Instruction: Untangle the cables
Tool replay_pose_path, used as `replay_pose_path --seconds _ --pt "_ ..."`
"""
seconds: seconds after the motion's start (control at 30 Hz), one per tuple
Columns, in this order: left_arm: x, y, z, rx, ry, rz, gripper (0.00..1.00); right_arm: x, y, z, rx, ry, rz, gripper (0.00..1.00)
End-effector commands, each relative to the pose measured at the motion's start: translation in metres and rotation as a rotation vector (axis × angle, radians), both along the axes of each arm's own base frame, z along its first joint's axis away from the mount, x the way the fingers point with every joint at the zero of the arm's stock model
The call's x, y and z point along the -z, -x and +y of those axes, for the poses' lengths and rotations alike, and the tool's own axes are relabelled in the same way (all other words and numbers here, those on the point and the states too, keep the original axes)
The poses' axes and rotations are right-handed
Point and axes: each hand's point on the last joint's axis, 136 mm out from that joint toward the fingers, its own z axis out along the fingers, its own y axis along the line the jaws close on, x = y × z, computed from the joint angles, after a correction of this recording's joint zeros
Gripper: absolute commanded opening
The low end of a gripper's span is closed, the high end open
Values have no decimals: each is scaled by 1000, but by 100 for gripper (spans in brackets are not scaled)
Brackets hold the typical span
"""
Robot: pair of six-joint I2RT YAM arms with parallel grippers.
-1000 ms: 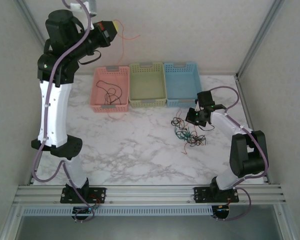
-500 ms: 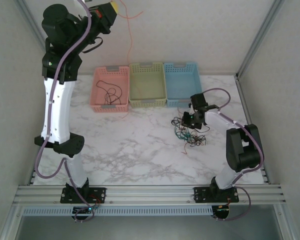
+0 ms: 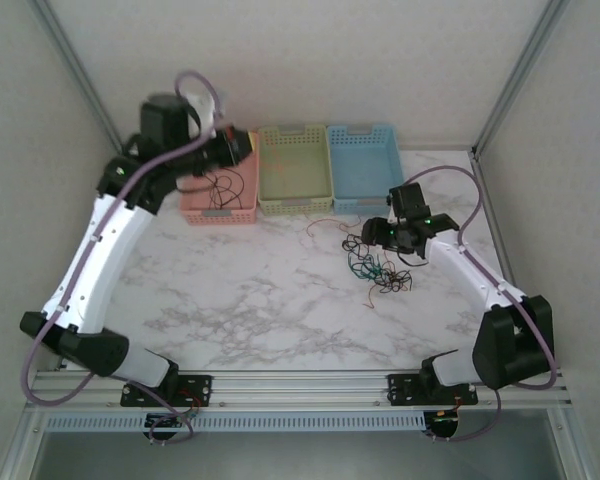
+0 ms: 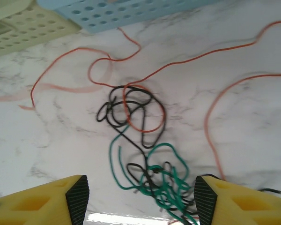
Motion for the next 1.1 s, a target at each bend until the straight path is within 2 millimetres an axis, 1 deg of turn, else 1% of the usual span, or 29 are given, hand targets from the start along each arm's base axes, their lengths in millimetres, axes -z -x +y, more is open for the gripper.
replay_pose_path --seconds 0.0,0.03,0.07,0.13,0.17,0.27,0.37,0.47,0.53,0.57,0.6,0.63,0.7,0.77,0.87,0.97,1.07 --pt "81 10 2 -36 -79 127 0 -17 16 -19 15 66 -44 64" --pt "106 16 2 -44 -103 173 0 -22 19 -14 -4 30 -61 64" --pt "134 22 0 -46 -131 222 0 -27 23 -5 -34 -23 -76 64" --pt "177 34 -6 -33 -179 285 0 -33 29 11 -84 -120 -82 64" --pt "196 40 -7 -40 -206 312 0 -33 32 19 -106 -153 -76 64" --pt "228 52 -14 -29 -226 348 0 -28 41 37 -168 -158 -58 64" --pt "246 57 -19 -21 -261 370 0 -16 47 55 -213 -141 -32 64" --pt "263 61 -25 -2 -282 416 0 2 51 71 -237 -139 25 64" --pt "271 58 -24 -21 -298 433 0 12 51 84 -258 -134 48 64" --pt "271 54 -25 -32 -296 435 1 18 51 91 -273 -132 61 64" --pt "272 52 -27 -35 -292 438 4 22 48 96 -278 -131 73 63" --pt "271 48 -30 -35 -289 443 9 29 45 99 -277 -126 90 63" --pt "271 40 -34 -43 -293 444 26 41 36 103 -272 -101 122 63" --pt "271 32 -38 -45 -298 448 39 48 28 109 -283 -88 153 62" --pt "270 23 -44 -39 -277 468 54 53 18 118 -301 -82 166 62" --pt "266 19 -46 -39 -286 474 62 60 6 123 -308 -55 191 62" --pt "255 20 -38 -56 -310 451 64 70 -2 130 -280 -50 244 62"
